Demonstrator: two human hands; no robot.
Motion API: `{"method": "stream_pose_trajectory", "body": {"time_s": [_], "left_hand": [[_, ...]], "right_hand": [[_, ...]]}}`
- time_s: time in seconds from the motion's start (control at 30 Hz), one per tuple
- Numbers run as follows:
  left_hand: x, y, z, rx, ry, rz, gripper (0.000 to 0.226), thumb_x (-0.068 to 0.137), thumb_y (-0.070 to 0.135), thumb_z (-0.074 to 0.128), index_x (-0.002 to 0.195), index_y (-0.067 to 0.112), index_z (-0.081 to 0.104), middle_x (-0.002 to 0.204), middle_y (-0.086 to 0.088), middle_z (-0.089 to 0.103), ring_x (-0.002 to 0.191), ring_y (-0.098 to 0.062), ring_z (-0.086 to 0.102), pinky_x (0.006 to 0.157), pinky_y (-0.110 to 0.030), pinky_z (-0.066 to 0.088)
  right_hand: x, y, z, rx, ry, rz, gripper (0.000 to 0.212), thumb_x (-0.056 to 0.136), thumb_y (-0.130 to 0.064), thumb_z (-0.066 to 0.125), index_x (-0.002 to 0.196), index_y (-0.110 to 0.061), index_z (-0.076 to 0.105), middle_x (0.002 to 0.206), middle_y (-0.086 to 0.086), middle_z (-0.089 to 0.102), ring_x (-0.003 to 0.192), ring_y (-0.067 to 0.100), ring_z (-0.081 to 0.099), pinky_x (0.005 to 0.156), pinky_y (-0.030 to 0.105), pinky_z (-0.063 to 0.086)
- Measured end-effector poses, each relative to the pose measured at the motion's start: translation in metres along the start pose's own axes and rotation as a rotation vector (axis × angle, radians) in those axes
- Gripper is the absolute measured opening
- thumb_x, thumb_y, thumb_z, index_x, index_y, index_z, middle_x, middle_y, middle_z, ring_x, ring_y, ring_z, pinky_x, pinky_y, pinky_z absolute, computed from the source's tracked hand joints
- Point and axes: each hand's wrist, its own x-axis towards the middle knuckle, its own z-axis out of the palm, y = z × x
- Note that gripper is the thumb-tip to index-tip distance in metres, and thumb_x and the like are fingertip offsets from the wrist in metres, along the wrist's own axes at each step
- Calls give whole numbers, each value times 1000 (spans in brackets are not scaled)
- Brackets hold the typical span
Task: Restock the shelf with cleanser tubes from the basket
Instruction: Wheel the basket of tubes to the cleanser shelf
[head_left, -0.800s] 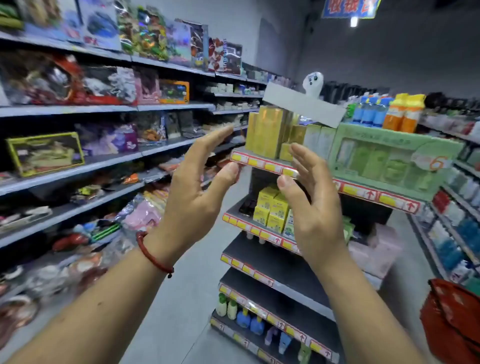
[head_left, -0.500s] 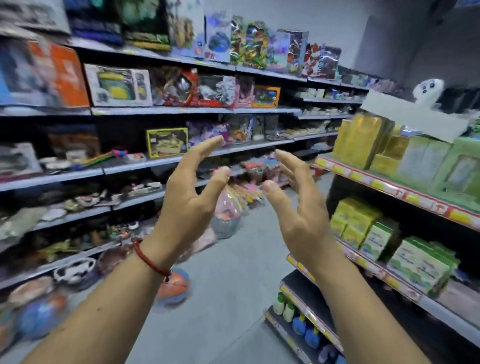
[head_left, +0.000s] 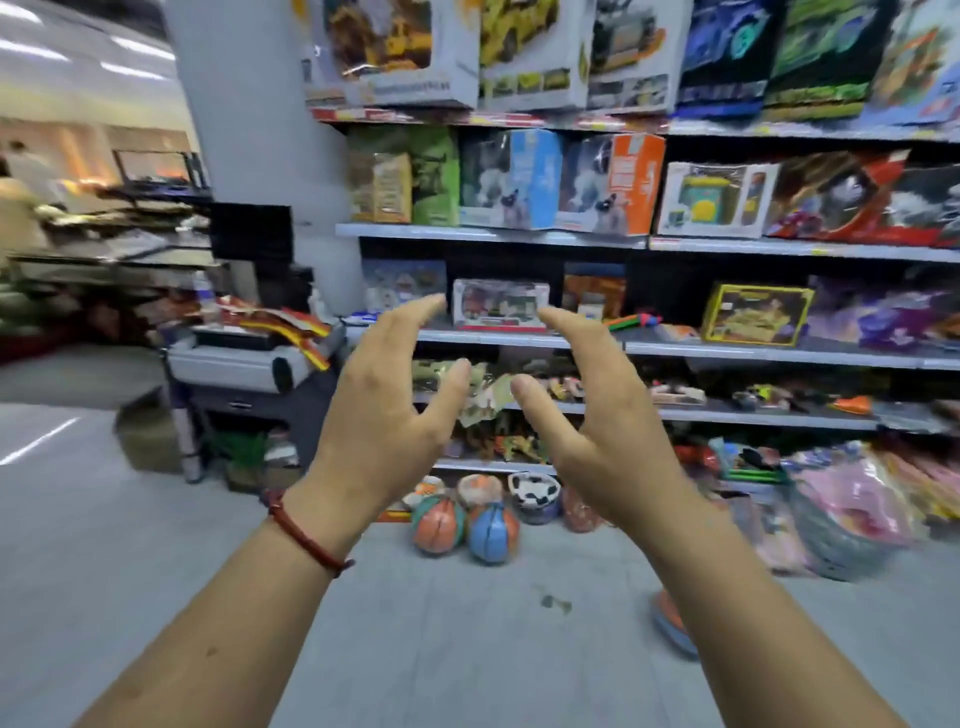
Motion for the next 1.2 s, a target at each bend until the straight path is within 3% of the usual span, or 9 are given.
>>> {"method": "stream_pose_trajectory", "body": {"time_s": [0.2,0.3,0.47,0.6,0.8,0.97,1.2], "left_hand": [[-21,-174,-157,407,81,-106,51,94,35,56,142,16,50,141,-1,55,131,-22,49,112,-36,38],[-37,-252,-228,600,94,-231,54,94,38,55,144,19,47,143,-2,55,133,-27,49,112,-52,39],[-59,-377,-335,858,139,-401,58,92,42,52,142,14,51,140,-8,58,130,-29,53,111,-46,40],[-68,-474,-411,1029,158,-531,57,93,45,50,142,16,50,140,-7,58,129,-30,53,111,-50,39],[-74,-584,-530,1142,305,-818,55,95,45,51,144,20,48,145,-2,54,137,-24,45,120,-42,23],[-92,-651,-635,1236,412,-969,54,97,45,54,146,23,43,145,-1,53,138,-27,45,119,-53,30],[-163,-780,-781,1252,506,-1041,57,94,52,43,142,21,46,141,0,53,131,-24,48,112,-54,37]], "right_hand": [[73,-106,203,79,-132,-115,53,99,-40,57,146,-21,44,145,-2,51,135,17,46,112,39,40],[104,-162,298,108,-226,-180,53,98,-42,56,145,-20,44,142,0,52,131,21,48,108,43,42],[155,-244,458,144,-339,-303,56,95,-43,57,144,-20,43,144,2,50,132,24,46,108,44,42],[205,-307,587,190,-440,-448,56,97,-44,55,145,-17,44,147,5,49,136,27,45,109,43,41],[286,-424,751,348,-558,-625,58,99,-46,52,147,-14,43,146,6,50,135,28,46,108,45,42],[316,-543,860,488,-624,-764,62,99,-46,53,151,-15,39,150,6,47,138,25,43,109,42,38],[305,-706,1030,576,-714,-844,63,100,-45,54,152,-14,36,150,5,46,137,24,43,111,38,35]]}}
